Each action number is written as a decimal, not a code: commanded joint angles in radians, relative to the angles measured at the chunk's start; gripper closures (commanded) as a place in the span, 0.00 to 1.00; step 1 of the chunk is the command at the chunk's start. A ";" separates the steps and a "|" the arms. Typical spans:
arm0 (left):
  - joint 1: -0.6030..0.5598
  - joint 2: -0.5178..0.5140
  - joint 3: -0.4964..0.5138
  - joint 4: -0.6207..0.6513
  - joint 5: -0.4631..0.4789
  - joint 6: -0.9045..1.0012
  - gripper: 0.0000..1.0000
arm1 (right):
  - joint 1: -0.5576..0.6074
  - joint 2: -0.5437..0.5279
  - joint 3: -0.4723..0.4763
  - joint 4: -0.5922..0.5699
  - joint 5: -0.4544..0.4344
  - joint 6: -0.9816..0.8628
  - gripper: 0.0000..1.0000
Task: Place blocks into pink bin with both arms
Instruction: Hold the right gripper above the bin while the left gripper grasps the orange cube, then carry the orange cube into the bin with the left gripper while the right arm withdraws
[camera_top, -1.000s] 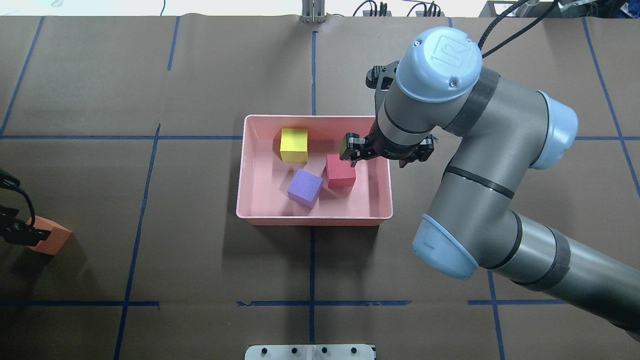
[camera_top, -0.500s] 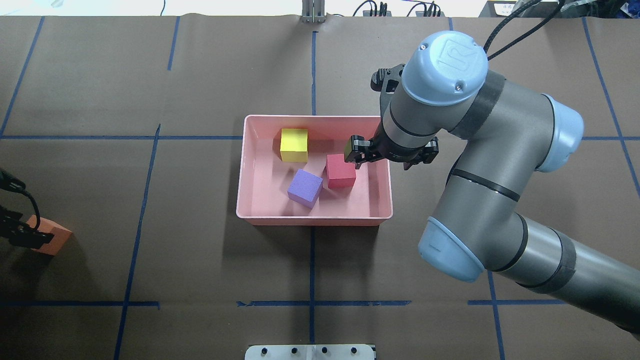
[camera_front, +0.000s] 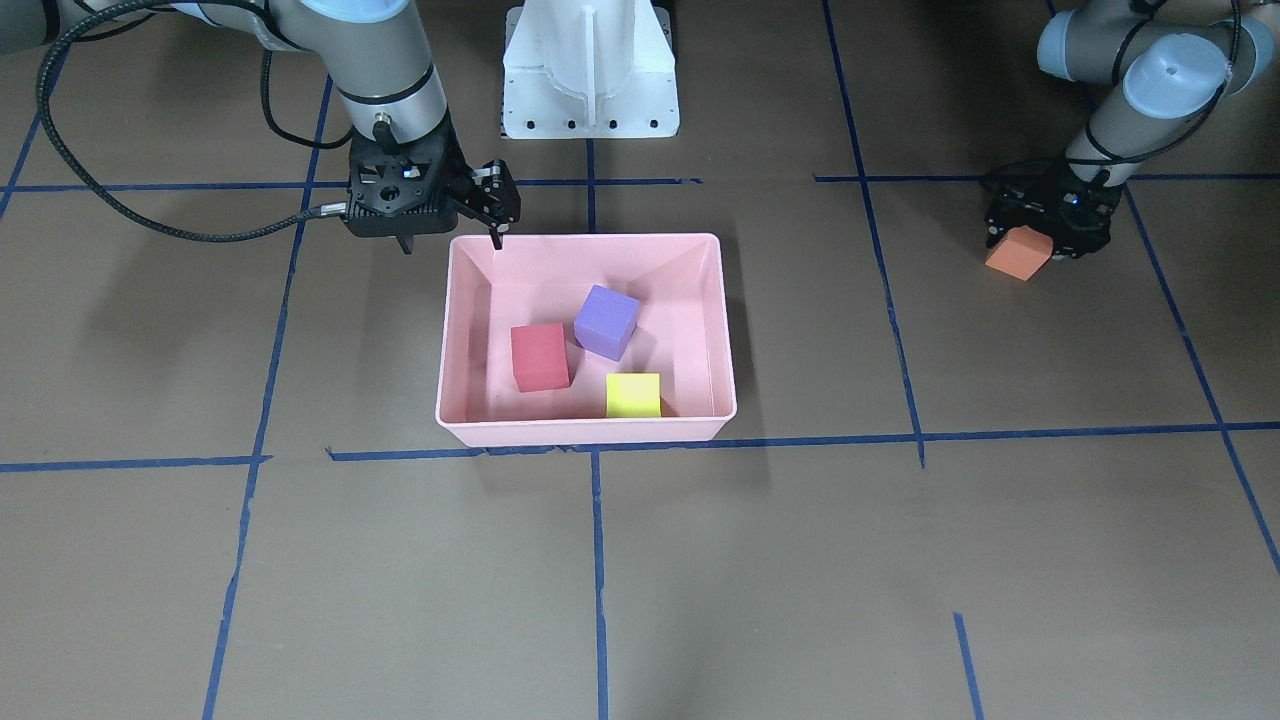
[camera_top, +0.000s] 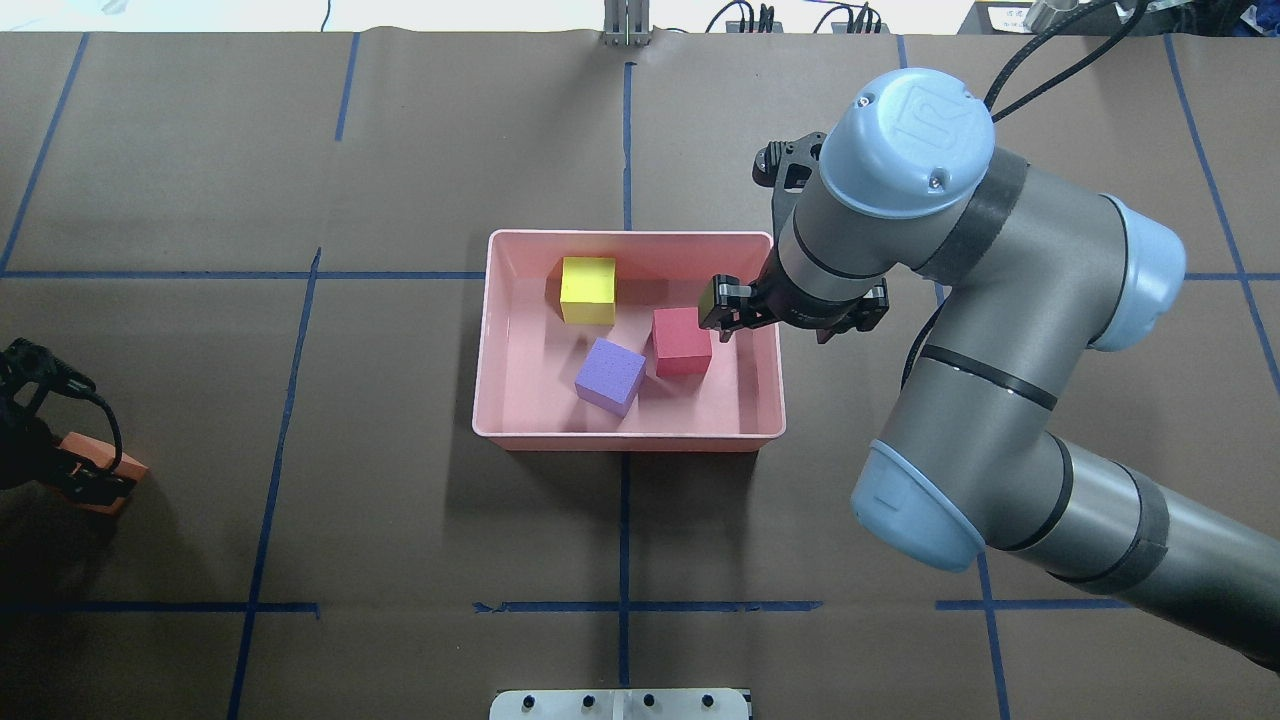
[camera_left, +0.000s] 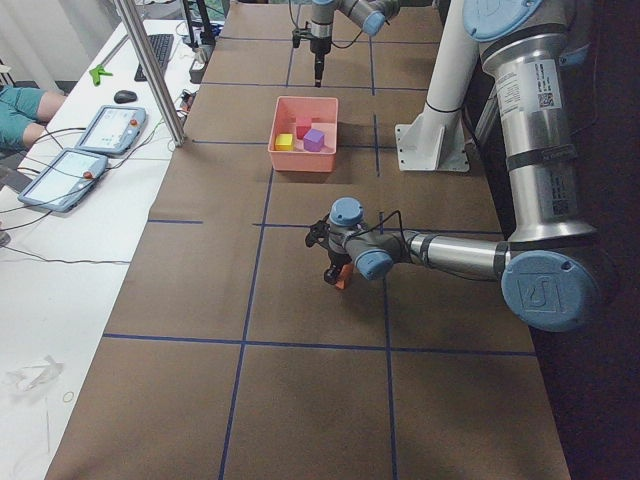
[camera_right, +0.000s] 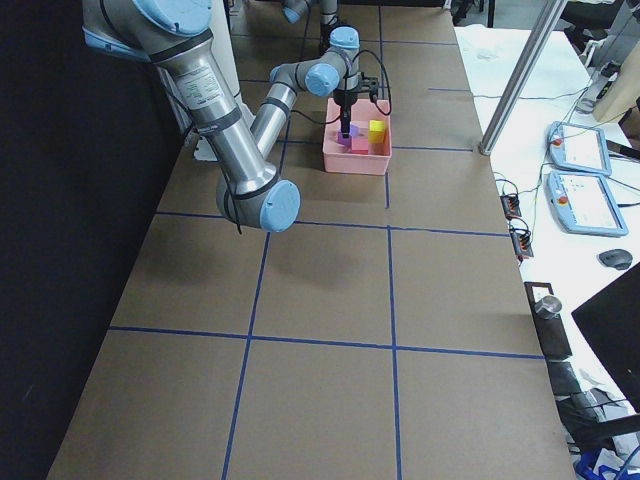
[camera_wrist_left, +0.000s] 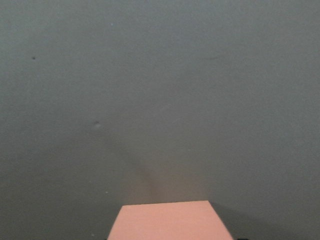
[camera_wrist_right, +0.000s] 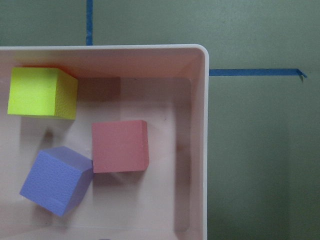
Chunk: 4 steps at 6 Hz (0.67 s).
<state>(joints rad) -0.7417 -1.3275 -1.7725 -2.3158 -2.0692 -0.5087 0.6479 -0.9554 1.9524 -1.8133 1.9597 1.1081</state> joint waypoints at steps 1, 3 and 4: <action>-0.036 -0.009 -0.075 0.083 -0.102 -0.001 0.69 | 0.079 -0.020 0.000 -0.001 0.052 -0.107 0.00; -0.088 -0.289 -0.247 0.570 -0.094 -0.017 0.68 | 0.224 -0.130 -0.004 0.000 0.111 -0.430 0.00; -0.082 -0.532 -0.264 0.840 -0.075 -0.081 0.68 | 0.308 -0.216 -0.007 0.006 0.157 -0.599 0.00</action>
<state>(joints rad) -0.8204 -1.6433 -1.9955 -1.7474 -2.1581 -0.5430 0.8756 -1.0960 1.9481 -1.8114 2.0765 0.6708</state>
